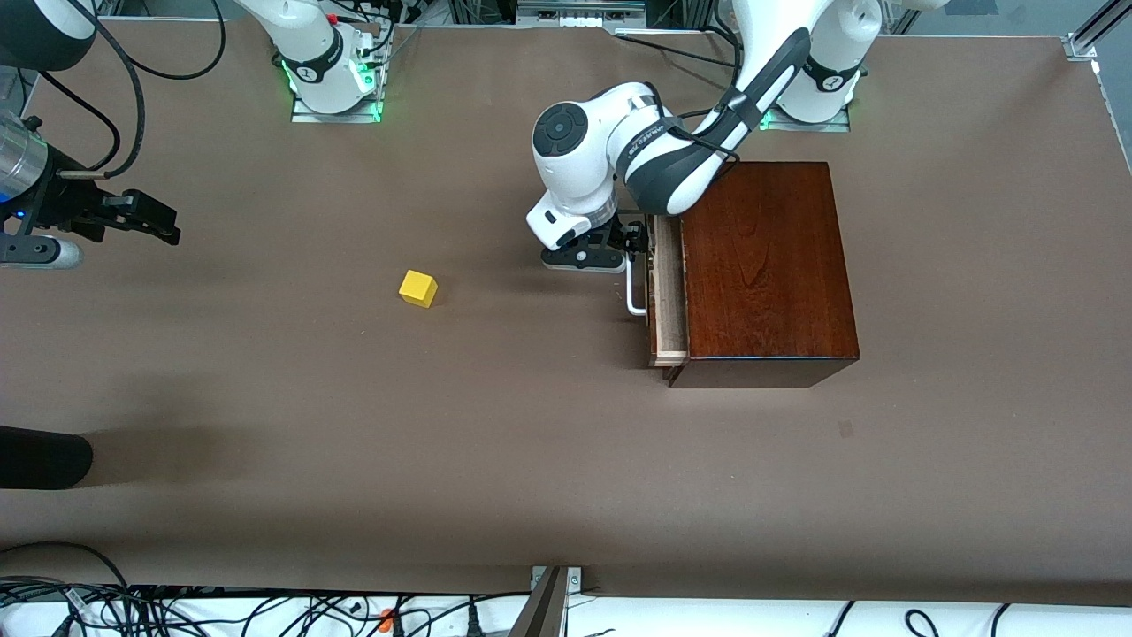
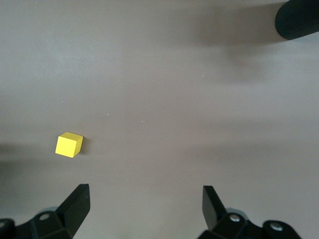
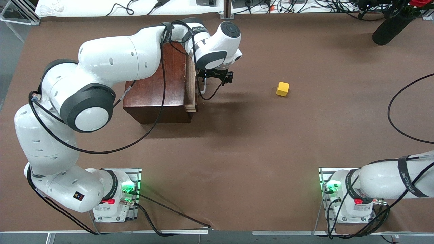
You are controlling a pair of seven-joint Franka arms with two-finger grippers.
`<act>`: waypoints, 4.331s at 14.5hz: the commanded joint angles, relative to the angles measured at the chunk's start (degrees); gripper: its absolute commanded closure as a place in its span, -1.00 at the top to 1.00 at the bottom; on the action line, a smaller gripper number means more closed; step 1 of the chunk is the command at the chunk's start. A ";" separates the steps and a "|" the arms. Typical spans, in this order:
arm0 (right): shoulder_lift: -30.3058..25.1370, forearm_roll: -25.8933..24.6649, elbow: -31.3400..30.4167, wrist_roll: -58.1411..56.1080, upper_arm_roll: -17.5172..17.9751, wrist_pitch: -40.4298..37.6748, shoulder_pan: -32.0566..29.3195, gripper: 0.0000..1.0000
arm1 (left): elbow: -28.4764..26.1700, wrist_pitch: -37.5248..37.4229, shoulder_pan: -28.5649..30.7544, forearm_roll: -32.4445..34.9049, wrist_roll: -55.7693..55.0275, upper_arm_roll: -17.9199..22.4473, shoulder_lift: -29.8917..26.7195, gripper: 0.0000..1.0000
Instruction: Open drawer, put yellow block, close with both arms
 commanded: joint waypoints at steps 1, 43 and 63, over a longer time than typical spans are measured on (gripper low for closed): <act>-0.58 0.23 -0.29 -0.63 -0.02 0.60 0.02 1.00 | 6.16 1.77 -2.96 -1.84 -2.64 -0.03 4.13 1.00; 6.28 0.85 -10.20 52.51 9.29 16.74 16.54 1.00 | 6.48 -26.65 24.46 -21.33 50.96 17.07 -25.89 1.00; 18.40 -2.84 -35.27 52.45 7.80 60.37 16.28 1.00 | -3.94 -22.93 24.89 -22.58 52.90 19.31 -33.93 1.00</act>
